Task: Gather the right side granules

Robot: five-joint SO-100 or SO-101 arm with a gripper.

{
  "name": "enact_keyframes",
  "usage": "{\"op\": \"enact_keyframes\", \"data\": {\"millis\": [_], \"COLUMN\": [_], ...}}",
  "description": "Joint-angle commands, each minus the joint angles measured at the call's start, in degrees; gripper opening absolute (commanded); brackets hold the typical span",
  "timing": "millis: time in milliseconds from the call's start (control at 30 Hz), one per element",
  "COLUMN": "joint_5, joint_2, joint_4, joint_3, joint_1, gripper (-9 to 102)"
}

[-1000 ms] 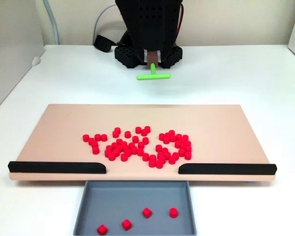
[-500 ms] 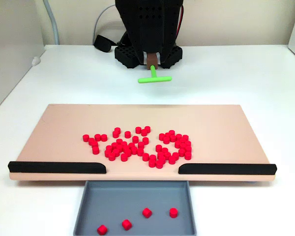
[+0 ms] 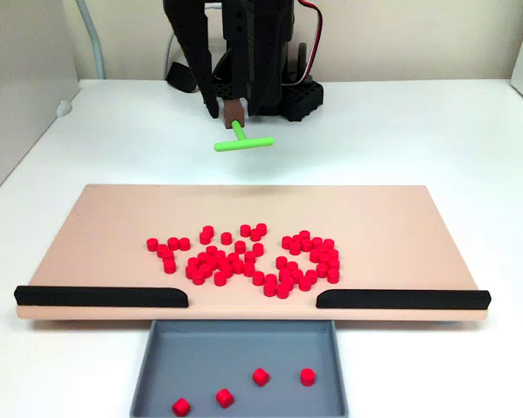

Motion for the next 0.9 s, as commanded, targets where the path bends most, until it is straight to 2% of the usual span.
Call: {"op": "enact_keyframes", "data": {"millis": [0, 500, 700, 867], "joint_5": [-8.17, -64.25, -80.33, -89.74], "joint_2": [0.79, -5.8, -12.92, -18.63], "joint_4": [-0.18, -0.18, -0.18, -0.18], "joint_3": [-2.37, -4.83, -11.95, -18.28], "joint_1": [1.67, 17.4, 19.07, 20.39], "gripper": [0, 0, 0, 0]}}
